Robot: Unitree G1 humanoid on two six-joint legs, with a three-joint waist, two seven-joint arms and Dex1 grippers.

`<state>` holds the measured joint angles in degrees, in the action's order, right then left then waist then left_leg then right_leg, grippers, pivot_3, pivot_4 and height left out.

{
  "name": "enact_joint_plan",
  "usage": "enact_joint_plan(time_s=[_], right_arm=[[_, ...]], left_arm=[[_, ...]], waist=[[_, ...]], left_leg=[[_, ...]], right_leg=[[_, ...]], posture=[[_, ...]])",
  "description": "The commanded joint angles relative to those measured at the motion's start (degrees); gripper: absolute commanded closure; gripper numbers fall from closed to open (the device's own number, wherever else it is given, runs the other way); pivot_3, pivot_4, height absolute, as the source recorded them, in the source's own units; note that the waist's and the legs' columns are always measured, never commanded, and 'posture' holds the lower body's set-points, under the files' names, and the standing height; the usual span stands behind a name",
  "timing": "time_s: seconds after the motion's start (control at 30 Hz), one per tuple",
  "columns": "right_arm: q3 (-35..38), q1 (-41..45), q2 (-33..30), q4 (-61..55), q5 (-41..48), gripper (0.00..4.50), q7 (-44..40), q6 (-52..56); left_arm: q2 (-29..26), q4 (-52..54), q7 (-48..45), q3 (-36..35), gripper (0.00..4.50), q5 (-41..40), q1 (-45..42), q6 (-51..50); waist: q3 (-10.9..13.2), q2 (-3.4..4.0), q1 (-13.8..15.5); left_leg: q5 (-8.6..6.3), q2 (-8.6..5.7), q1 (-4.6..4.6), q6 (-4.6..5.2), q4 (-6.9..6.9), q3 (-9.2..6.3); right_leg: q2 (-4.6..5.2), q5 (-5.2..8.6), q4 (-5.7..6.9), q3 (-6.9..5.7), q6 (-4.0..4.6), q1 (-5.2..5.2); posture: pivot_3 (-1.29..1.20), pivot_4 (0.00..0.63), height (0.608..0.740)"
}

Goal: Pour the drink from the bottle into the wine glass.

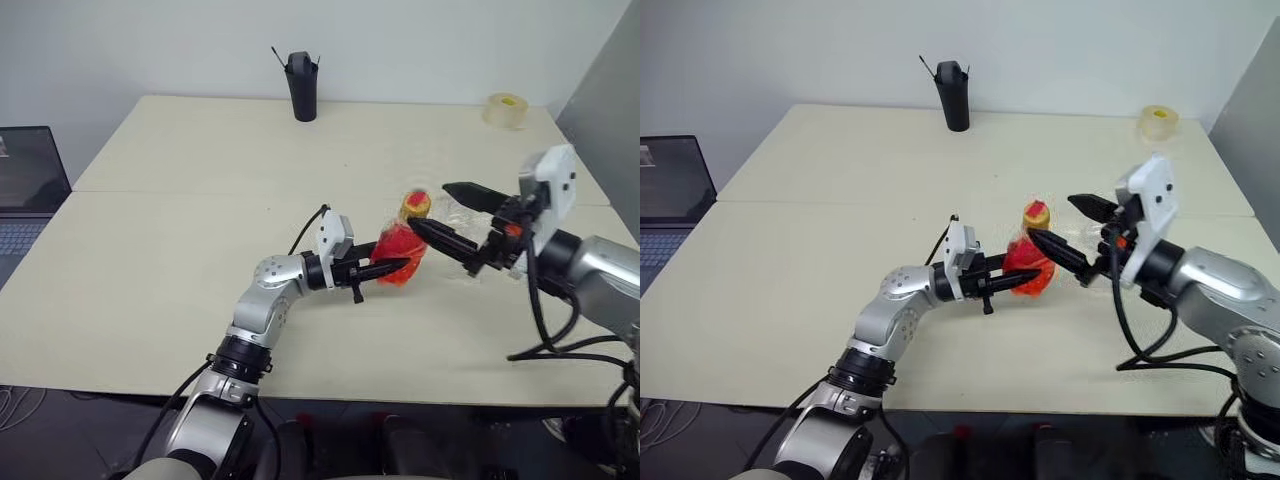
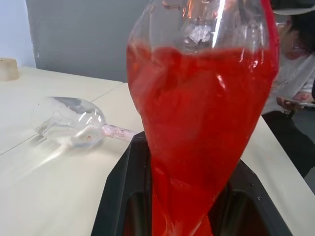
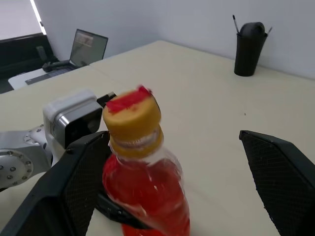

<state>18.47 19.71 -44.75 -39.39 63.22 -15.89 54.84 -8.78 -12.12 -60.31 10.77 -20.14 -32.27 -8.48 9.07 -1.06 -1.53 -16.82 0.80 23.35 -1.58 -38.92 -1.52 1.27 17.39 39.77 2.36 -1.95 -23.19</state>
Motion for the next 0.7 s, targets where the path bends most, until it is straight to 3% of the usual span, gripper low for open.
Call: enact_joint_plan(time_s=[0.03, 0.3, 0.7], right_arm=[[6.22, -4.74, -2.81, -2.69, 4.00, 0.00, -2.11, -0.17], [2.44, -2.46, -3.65, -3.64, 8.41, 0.00, -1.50, -2.36], [0.25, -2.26, -4.09, -2.30, 3.87, 0.00, 1.33, -3.53]], left_arm=[[0.35, 2.17, -0.65, -0.68, 3.52, -1.14, -1.12, 1.29], [0.16, 1.68, -0.93, -0.75, 3.52, -0.74, -1.44, 1.65], [-0.78, 0.49, 0.90, -2.25, 3.53, -0.50, -1.67, 2.13]], waist=[[0.00, 0.00, 0.05], [0.00, 0.00, -0.29], [0.00, 0.00, 0.05]], left_leg=[[0.00, 0.00, 0.00, 0.00, 0.01, -0.02], [0.00, -0.01, -0.11, 0.00, 0.01, 0.08], [0.01, 0.00, -0.05, -0.01, 0.00, 0.04]], right_leg=[[0.00, 0.00, 0.00, 0.00, 0.00, 0.01], [-0.08, 0.00, 0.06, 0.07, 0.00, 0.01], [-0.02, 0.00, 0.01, 0.02, 0.00, 0.02]], posture=[[0.00, 0.150, 0.740], [0.00, 0.150, 0.740], [0.00, 0.150, 0.740]])
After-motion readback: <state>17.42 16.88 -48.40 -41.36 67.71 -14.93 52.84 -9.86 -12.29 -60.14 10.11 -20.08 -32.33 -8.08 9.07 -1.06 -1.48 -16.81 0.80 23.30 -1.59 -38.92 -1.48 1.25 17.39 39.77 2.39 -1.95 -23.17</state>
